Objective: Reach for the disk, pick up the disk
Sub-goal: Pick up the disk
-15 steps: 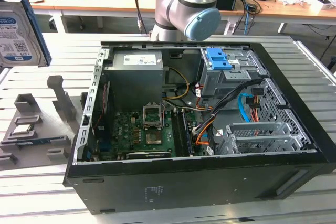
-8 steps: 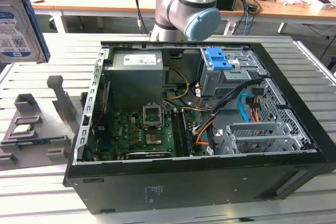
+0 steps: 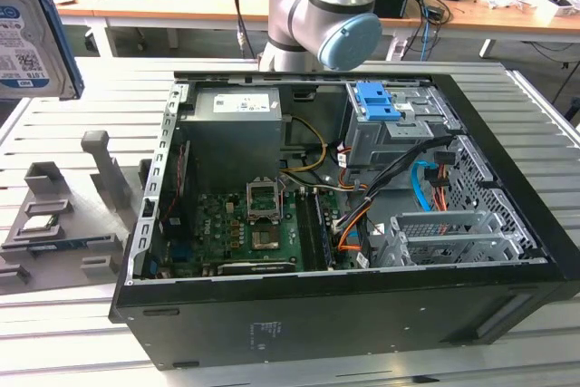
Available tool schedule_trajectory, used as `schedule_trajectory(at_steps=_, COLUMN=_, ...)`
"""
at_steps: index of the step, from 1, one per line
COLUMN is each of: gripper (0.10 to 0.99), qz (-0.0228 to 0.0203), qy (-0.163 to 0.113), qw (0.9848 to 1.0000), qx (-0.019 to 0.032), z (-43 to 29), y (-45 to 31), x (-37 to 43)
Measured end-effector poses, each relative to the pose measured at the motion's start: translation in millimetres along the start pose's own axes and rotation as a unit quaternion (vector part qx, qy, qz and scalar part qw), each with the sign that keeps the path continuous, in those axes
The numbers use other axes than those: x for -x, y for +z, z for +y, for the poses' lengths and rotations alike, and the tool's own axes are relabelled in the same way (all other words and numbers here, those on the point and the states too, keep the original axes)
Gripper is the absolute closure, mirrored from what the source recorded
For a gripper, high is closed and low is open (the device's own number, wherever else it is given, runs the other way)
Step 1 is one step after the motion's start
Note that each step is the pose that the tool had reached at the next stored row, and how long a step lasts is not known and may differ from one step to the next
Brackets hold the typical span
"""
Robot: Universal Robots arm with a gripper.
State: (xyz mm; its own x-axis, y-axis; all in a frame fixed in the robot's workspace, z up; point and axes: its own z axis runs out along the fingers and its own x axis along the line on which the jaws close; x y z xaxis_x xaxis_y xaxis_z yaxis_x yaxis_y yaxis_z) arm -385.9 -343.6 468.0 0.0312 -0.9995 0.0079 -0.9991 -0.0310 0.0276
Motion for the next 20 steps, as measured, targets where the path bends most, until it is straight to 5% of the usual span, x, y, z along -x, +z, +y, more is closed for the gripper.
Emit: schedule_trajectory(at_steps=20, gripper=0.722, qz=-0.0002, qy=0.0, qw=1.0, qx=0.0071, z=-6.0, y=-39.7, x=-0.6)
